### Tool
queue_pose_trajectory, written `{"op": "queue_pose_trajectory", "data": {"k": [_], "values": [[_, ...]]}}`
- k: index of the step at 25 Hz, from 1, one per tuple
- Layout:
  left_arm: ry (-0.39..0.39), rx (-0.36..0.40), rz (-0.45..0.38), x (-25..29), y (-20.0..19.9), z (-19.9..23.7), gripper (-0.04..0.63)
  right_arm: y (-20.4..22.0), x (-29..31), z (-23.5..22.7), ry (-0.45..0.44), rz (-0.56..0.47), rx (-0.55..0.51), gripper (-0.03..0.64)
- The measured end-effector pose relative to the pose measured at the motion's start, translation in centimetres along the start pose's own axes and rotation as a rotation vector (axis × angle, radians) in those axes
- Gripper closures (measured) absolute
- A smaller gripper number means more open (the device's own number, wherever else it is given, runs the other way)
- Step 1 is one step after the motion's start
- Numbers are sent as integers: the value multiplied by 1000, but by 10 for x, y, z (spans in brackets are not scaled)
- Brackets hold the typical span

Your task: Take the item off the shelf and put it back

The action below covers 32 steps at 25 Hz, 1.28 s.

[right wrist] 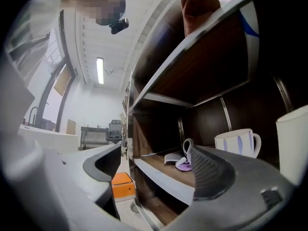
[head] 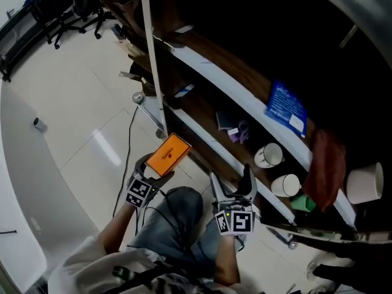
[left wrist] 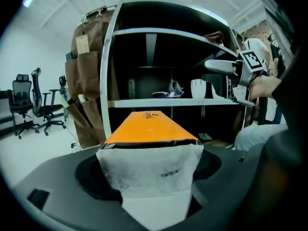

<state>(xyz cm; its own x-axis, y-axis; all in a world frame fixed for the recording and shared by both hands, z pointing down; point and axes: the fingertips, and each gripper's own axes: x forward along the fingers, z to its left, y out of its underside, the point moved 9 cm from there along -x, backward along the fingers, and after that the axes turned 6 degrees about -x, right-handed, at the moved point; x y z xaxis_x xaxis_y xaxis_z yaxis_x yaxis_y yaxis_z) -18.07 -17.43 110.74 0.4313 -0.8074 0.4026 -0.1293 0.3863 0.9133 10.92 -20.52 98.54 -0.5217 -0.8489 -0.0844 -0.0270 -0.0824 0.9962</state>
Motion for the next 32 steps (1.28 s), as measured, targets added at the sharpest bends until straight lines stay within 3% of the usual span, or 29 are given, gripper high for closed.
{"op": "queue_pose_trajectory", "data": {"k": [5, 8, 10, 15, 20, 25, 29, 32], "values": [[-10, -22, 77, 25, 34, 6, 197, 4, 6, -3, -15, 37, 43, 156], [5, -37, 131, 33, 28, 3, 197, -19, 12, -2, -28, 76, 120, 156], [26, -44, 148, 35, 27, -5, 197, -37, 9, 4, -63, 95, 116, 156], [20, -40, 139, 85, 61, -5, 197, -24, 11, -1, -160, 28, 111, 155], [44, -34, 160, 139, 92, 1, 196, -9, 8, -11, -119, -2, 73, 155], [35, -11, 171, 199, 93, -3, 192, -22, -6, -17, -10, -19, 174, 155], [-26, -82, 118, 269, 76, 12, 187, -25, 1, -21, 42, -47, 120, 155], [-2, -129, 191, 298, 81, 9, 164, -25, -7, -14, 58, -30, 94, 155]]}}
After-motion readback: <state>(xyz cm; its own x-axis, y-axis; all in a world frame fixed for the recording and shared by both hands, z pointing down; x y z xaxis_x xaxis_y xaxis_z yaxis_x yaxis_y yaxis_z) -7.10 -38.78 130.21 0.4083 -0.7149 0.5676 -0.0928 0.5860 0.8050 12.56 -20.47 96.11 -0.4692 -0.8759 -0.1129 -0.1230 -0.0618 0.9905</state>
